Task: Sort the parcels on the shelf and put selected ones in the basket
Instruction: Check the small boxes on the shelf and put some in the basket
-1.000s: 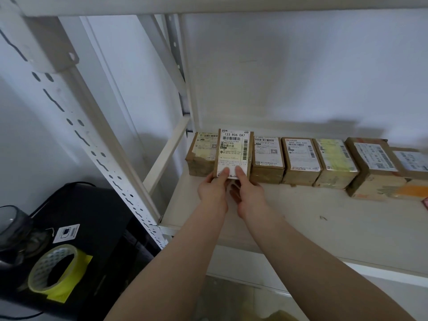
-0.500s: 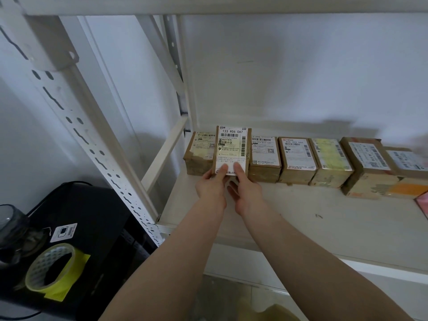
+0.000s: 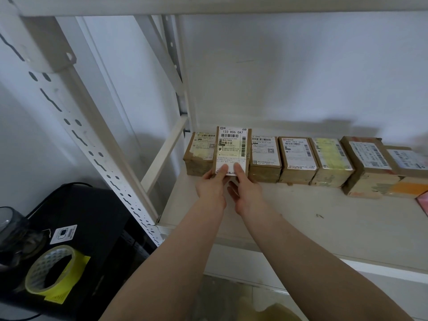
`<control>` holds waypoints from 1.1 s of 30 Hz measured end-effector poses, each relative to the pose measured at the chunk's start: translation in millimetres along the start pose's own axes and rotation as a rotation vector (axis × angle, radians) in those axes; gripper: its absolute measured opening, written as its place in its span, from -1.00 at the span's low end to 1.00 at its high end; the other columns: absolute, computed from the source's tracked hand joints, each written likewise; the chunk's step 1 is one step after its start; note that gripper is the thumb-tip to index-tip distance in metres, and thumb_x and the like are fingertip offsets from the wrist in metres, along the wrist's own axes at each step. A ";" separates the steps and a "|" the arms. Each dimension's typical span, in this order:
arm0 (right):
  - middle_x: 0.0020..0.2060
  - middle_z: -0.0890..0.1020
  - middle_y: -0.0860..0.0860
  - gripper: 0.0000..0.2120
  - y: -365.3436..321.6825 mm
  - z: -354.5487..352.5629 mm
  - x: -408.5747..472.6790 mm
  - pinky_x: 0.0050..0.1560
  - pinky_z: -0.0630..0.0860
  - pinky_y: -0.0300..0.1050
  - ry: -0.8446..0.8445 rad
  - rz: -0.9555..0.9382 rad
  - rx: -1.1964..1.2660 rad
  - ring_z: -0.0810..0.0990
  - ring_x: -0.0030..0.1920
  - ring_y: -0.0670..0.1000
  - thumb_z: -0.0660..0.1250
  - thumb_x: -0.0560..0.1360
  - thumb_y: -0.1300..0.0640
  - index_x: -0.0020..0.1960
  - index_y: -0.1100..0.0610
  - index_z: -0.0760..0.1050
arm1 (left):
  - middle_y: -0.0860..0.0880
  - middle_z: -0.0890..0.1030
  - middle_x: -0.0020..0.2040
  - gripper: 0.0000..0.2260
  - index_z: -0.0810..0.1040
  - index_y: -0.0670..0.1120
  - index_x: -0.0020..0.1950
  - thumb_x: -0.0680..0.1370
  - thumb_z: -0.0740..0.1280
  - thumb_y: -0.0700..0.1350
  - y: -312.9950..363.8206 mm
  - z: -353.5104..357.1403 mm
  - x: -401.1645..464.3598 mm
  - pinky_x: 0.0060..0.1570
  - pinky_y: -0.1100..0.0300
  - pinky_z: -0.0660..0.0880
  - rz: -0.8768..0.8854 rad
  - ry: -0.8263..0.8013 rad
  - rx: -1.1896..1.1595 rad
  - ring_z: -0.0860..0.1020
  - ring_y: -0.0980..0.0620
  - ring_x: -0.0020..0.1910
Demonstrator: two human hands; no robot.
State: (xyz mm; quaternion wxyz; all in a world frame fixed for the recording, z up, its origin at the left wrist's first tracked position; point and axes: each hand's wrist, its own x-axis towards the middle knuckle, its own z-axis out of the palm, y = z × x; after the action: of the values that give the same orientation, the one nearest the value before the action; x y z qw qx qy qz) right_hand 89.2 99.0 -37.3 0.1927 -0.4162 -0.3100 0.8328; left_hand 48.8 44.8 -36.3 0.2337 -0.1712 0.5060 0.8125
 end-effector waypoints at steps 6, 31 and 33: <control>-0.01 0.65 0.08 -0.58 1.2 0.2 4.2 -0.17 0.56 -0.17 0.013 0.003 -0.013 0.63 -0.05 0.04 0.53 0.42 0.06 0.20 0.21 0.55 | -0.13 0.69 0.08 -0.58 0.54 -0.19 0.28 0.44 0.50 -0.22 0.7 -0.8 3.1 -0.16 0.20 0.55 0.005 0.005 0.018 0.68 0.00 -0.01; -0.05 0.67 0.15 -0.44 -0.8 16.0 46.5 -0.21 0.56 -0.05 0.155 0.045 -0.325 0.57 -0.25 0.10 0.51 0.38 -0.15 0.16 0.25 0.56 | -0.11 0.68 0.09 -0.55 0.58 -0.11 0.21 0.40 0.52 0.06 -8.2 14.6 51.5 -0.38 0.24 0.45 -0.115 0.062 0.154 0.65 -0.06 0.00; -0.07 0.67 0.14 -0.43 -0.2 16.5 47.1 -0.24 0.53 -0.07 0.148 0.053 -0.326 0.58 -0.25 0.09 0.52 0.37 -0.15 0.18 0.25 0.55 | -0.12 0.68 0.08 -0.56 0.60 -0.10 0.19 0.38 0.53 0.06 -9.7 16.1 56.0 -0.38 0.22 0.51 -0.122 0.059 0.152 0.66 -0.09 -0.02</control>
State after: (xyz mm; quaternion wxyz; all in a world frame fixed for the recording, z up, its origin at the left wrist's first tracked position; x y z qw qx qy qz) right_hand 48.5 120.5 -56.5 0.1230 -0.5102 -0.4149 0.7433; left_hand 6.9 74.6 -65.4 0.2799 -0.2073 0.5616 0.7505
